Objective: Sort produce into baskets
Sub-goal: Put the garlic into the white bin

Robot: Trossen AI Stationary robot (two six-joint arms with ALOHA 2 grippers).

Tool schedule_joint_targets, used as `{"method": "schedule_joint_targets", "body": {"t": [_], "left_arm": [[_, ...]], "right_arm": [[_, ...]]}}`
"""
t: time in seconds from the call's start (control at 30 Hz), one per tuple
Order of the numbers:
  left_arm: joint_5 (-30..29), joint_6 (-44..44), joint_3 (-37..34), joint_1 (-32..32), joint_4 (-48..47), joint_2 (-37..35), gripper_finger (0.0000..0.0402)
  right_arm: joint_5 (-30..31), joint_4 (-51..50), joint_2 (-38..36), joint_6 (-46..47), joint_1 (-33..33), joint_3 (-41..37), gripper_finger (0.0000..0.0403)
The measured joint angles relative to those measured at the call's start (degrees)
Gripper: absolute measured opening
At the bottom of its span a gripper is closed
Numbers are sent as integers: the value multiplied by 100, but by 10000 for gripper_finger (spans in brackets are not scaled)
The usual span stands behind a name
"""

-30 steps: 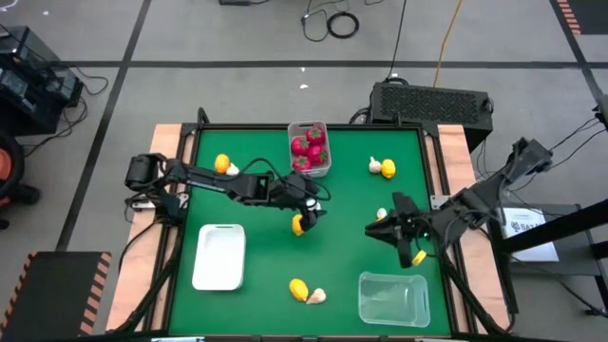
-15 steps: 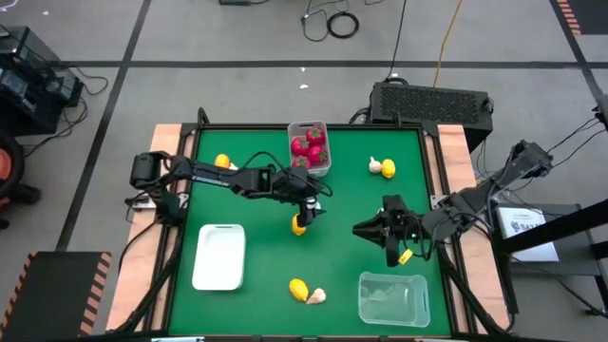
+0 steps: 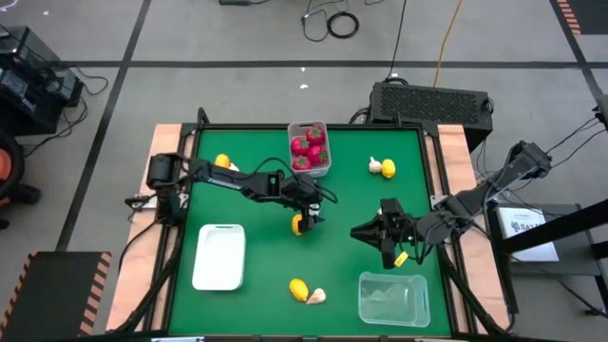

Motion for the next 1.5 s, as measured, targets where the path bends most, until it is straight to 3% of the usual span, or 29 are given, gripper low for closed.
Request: {"method": "schedule_joint_targets", "body": {"t": [0.67, 1.33, 1.5], "left_arm": [[-445, -159, 6, 15, -87, 40, 212], [-290, -180, 4, 15, -304, -61, 21], [-245, -298, 4, 15, -288, -530, 12]], "right_arm": [[-3, -27, -2, -360, 0, 0, 52], [-1, -29, -2, -419, -11, 0, 52], [-2, -29, -2, -445, -11, 0, 52]]}}
